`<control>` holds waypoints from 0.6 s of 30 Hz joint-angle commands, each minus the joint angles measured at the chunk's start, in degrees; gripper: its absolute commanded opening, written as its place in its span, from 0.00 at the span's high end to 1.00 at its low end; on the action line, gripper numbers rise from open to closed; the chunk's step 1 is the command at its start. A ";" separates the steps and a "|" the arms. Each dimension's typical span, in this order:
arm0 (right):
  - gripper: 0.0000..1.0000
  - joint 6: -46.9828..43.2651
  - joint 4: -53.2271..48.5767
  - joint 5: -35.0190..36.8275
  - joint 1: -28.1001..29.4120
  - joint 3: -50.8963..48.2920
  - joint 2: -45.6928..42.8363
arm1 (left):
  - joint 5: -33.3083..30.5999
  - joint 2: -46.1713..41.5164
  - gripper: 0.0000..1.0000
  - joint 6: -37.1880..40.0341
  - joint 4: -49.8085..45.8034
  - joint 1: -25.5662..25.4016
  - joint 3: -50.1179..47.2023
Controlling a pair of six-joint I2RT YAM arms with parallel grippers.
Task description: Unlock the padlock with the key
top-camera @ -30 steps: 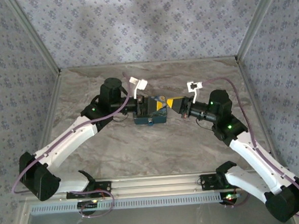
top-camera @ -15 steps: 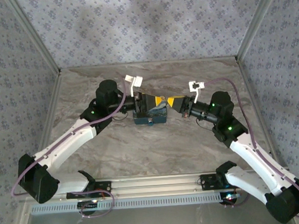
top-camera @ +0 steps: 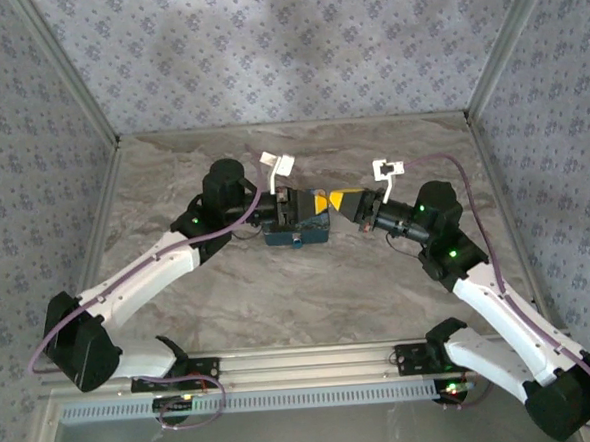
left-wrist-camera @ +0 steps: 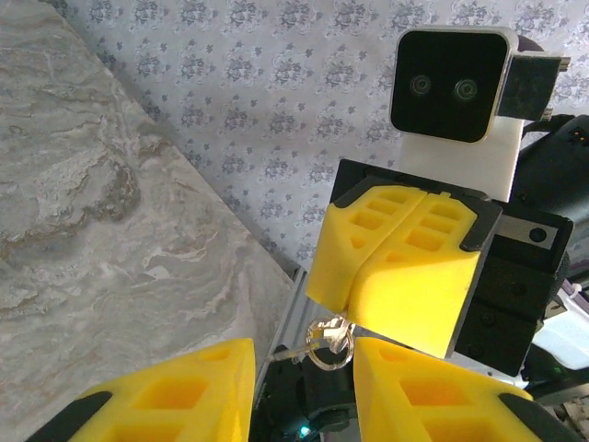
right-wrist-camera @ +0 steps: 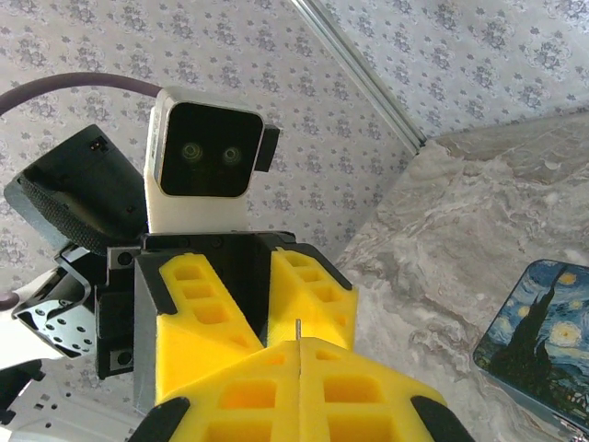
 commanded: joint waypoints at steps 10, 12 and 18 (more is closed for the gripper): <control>1.00 0.31 2.00 -1.83 0.39 -0.53 -0.24 | 0.31 -0.62 0.59 -0.26 4.37 -0.36 2.06; 1.00 0.31 2.04 -1.92 0.38 -0.63 -0.19 | 0.48 -0.58 0.65 -0.41 4.92 -0.35 2.14; 1.00 0.29 2.01 -2.10 0.40 -0.70 0.00 | 0.50 -0.50 0.78 -0.86 5.74 -0.36 2.13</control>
